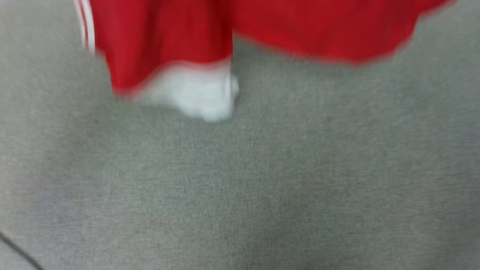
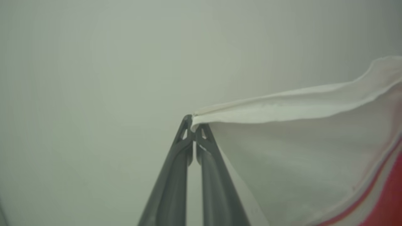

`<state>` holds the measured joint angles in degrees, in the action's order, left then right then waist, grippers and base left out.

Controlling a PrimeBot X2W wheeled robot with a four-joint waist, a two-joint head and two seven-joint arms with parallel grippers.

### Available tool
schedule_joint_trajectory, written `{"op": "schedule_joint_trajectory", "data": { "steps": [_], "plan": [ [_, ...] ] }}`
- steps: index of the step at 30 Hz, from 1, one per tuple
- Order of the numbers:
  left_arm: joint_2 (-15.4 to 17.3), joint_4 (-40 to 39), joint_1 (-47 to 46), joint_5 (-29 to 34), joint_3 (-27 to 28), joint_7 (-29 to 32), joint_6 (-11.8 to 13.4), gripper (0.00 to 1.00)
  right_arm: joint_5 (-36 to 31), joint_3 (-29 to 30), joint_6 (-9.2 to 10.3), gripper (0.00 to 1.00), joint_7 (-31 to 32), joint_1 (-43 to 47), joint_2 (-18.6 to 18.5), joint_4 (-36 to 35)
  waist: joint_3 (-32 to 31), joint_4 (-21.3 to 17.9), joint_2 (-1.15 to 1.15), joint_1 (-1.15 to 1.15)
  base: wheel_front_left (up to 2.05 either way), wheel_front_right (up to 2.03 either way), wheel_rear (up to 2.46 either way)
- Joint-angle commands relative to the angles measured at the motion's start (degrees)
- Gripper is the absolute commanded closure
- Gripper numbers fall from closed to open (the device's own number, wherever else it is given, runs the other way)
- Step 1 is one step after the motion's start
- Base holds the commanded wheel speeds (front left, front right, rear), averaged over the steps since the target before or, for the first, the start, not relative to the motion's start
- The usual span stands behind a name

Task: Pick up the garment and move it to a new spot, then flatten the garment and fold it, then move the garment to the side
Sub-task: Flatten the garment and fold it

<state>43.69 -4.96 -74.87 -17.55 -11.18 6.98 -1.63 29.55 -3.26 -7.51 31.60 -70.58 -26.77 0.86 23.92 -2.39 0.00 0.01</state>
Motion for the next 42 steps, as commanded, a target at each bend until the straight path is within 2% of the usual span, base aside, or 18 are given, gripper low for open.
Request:
{"op": "schedule_joint_trajectory", "data": {
  "steps": [1, 10, 17, 20, 24, 25, 26, 27, 28, 35, 42],
  "plan": [
    [-1.04, 2.89, -3.47, 0.69, -0.65, -1.16, -0.35, 1.0, -0.82, -0.11, 0.04, 1.0, -1.52, -2.99, 0.23, 1.78, 5.71, 1.28, 0.0, -0.01, 0.0, 0.0, 0.0],
    [-6.84, 23.84, -23.18, 4.9, -4.29, -10.06, -1.3, 1.0, -5.64, -2.9, 0.07, 1.0, -12.53, -17.2, 1.88, 15.83, 12.54, 2.83, 0.0, -0.01, 0.0, 0.0, 0.0],
    [-11.33, 36.81, -25.91, 5.39, -6.68, -17.64, -1.67, 1.0, -5.75, -3.53, 0.06, 1.0, -19.35, -19.58, 4.82, 25.17, 14.79, 4.24, 0.0, -0.01, 0.0, 0.0, 0.0],
    [-14.33, 39.81, -21.31, 4.28, -7.92, -20.23, -1.95, 1.0, -3.47, -5.39, 0.05, 1.0, -21.39, -16.26, 5.36, 27.24, 14.93, 5.47, 0.0, -0.01, 0.0, 0.0, 0.0],
    [-17.71, 40.63, -13.47, 3.15, -9.29, -21.87, -1.86, 1.0, -1.5, -8.24, 0.04, 1.0, -23.32, -9.83, 4.23, 29.19, 14.09, 6.78, 0.0, -0.01, 0.0, 0.0, 0.0],
    [-17.71, 40.63, -13.47, 3.15, -9.29, -21.87, -1.86, 1.0, -1.5, -8.24, 0.04, 1.0, -23.32, -9.83, 4.23, 29.19, 14.09, 6.78, 0.0, -0.01, 0.0, 0.0, 0.0],
    [-18.45, 40.36, -10.89, 3.06, -9.58, -21.95, -1.57, 1.0, -0.99, -8.81, 0.04, 1.0, -23.83, -7.93, 3.86, 29.6, 13.69, 7.14, 0.0, -0.01, 0.0, 0.0, 0.0],
    [-20.3, 38.94, -2.69, 2.61, -10.34, -22.19, -1.06, 1.0, 1.69, -10.14, 0.04, 1.0, -25.05, -1.51, 3.29, 29.54, 11.91, 8.13, 0.0, -0.01, 0.0, 0.0, 0.0],
    [-20.65, 37.84, -0.12, 2.43, -10.29, -22.23, -0.72, 1.0, 2.57, -10.65, 0.04, 1.0, -25.28, 0.76, 2.91, 29.26, 11.21, 8.35, 0.0, -0.01, 0.0, 0.0, 0.0],
    [-21.14, 30.35, 21.5, 2.39, -10.54, -22.29, 0.76, 1.0, 8.36, -15.14, 0.03, 1.0, -25.98, 15.54, -0.07, 27.32, 4.9, 8.87, 0.0, -0.01, 0.0, 0.0, 0.0],
    [-18.92, 26.65, 38.11, -0.38, -10.93, -22.07, -0.27, 1.0, 13.75, -17.5, 0.03, 1.0, -26.47, 27.57, -1.91, 25.77, -2.61, 9.43, 0.0, -0.01, 0.0, 0.0, 0.0]
  ]
}}
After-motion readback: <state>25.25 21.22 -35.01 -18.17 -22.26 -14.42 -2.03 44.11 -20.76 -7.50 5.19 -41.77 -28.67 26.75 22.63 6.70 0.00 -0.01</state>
